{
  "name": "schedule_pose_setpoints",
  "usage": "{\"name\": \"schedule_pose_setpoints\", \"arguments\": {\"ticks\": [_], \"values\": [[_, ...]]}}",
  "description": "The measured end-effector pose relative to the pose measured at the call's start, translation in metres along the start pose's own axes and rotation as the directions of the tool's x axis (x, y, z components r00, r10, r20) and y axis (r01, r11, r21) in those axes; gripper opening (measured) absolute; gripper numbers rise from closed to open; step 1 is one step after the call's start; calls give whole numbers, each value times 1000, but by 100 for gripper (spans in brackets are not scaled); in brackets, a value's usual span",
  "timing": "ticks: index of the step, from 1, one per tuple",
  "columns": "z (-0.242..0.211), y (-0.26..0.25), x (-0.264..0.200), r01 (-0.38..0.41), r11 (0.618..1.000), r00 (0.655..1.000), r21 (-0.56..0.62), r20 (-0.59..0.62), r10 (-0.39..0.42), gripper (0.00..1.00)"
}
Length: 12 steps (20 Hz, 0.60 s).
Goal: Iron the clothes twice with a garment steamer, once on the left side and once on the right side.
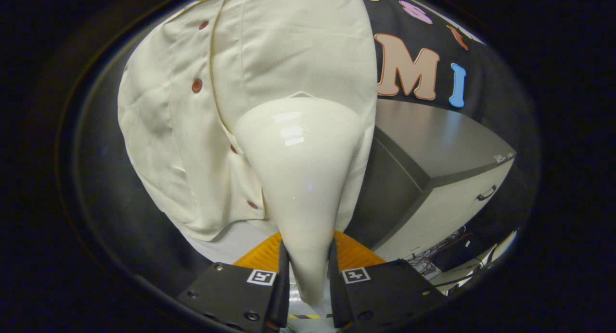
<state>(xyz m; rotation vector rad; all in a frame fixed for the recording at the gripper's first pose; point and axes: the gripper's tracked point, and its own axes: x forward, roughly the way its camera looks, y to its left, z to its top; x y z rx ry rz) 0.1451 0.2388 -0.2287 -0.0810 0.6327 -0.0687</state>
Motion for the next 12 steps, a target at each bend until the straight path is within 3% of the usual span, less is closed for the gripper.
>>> {"name": "schedule_pose_setpoints", "arguments": {"ticks": [12], "values": [[-89, -18, 48, 14, 999, 982, -33, -187, -20, 36]]}}
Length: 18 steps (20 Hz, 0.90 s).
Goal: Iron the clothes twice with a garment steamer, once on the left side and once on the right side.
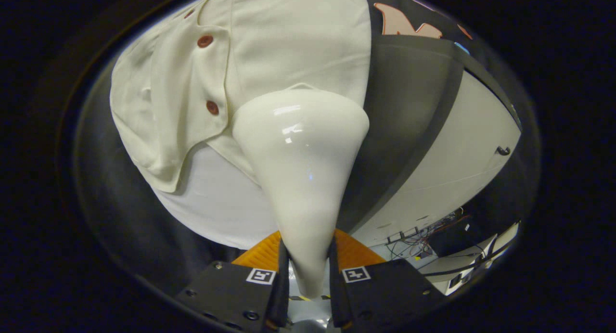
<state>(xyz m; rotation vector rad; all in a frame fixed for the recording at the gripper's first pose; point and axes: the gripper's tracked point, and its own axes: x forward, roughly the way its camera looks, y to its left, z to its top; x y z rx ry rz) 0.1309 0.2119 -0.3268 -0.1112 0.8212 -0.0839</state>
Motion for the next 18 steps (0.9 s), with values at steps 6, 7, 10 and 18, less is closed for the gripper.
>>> {"name": "schedule_pose_setpoints", "arguments": {"ticks": [6, 7, 10, 18], "values": [[-25, 1, 15, -12, 1000, 999, -27, -41, 10, 36], [-26, 1, 14, -17, 999, 999, -38, -34, 15, 36], [-26, 0, 9, -28, 998, 999, -60, -24, 27, 36], [-34, 8, -43, -17, 998, 999, -64, 28, 18, 36]]}}
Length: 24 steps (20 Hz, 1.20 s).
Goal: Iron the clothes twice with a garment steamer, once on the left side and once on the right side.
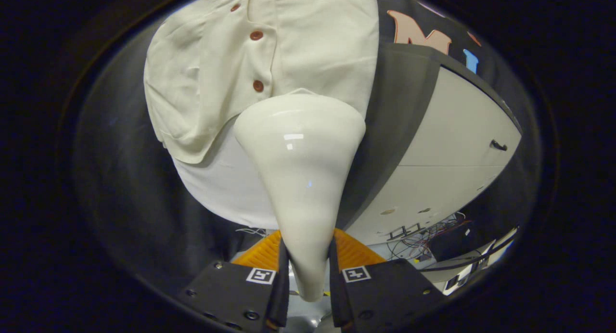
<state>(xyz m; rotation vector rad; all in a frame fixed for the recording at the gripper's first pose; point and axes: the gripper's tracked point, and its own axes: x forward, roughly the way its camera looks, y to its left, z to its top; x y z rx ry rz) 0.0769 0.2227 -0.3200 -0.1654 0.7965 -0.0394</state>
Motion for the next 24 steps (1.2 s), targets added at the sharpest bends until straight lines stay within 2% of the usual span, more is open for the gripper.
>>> {"name": "schedule_pose_setpoints", "arguments": {"ticks": [7, 9, 11, 16, 24], "values": [[7, -5, -74, 6, 999, 997, 49, 74, -10, 36], [16, -2, -98, -21, 999, 993, 48, 119, 16, 36], [26, -4, -128, -9, 997, 986, 73, 167, -4, 36], [52, -9, -195, 19, 999, 956, 37, 291, -29, 36], [83, -23, -288, -25, 996, 891, 91, 453, -19, 36]]}}
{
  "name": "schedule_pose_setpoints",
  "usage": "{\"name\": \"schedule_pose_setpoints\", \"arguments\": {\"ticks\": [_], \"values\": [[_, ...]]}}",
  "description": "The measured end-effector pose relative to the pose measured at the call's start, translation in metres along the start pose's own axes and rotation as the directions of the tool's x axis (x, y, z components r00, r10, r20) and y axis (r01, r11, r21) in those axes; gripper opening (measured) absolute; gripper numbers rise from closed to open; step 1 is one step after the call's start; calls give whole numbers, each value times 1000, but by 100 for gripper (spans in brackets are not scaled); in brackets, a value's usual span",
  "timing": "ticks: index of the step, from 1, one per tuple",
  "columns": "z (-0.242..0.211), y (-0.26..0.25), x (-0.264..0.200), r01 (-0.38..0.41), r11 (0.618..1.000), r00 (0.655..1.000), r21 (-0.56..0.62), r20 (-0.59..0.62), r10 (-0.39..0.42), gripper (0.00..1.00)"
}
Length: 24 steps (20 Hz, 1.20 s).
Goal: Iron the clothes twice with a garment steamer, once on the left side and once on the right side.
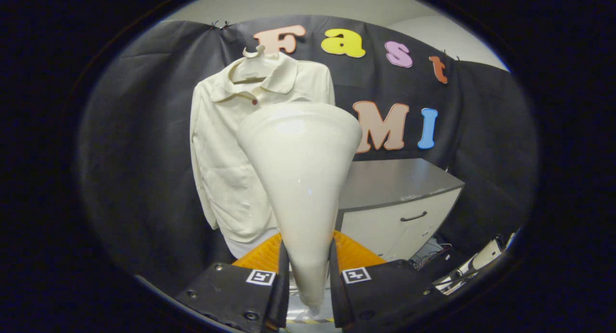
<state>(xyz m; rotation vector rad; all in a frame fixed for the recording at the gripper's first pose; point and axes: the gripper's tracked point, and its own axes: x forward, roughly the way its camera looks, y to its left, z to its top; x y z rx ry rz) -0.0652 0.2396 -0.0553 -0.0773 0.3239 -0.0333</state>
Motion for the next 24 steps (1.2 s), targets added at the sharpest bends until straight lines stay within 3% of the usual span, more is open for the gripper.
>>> {"name": "schedule_pose_setpoints", "arguments": {"ticks": [6, 15, 24], "values": [[31, -33, -44, -21, 999, 996, 49, 85, 17, 36], [31, -75, -94, 12, 997, 990, 71, 141, -22, 36], [17, -84, -103, 6, 997, 990, 73, 140, -16, 36]]}}
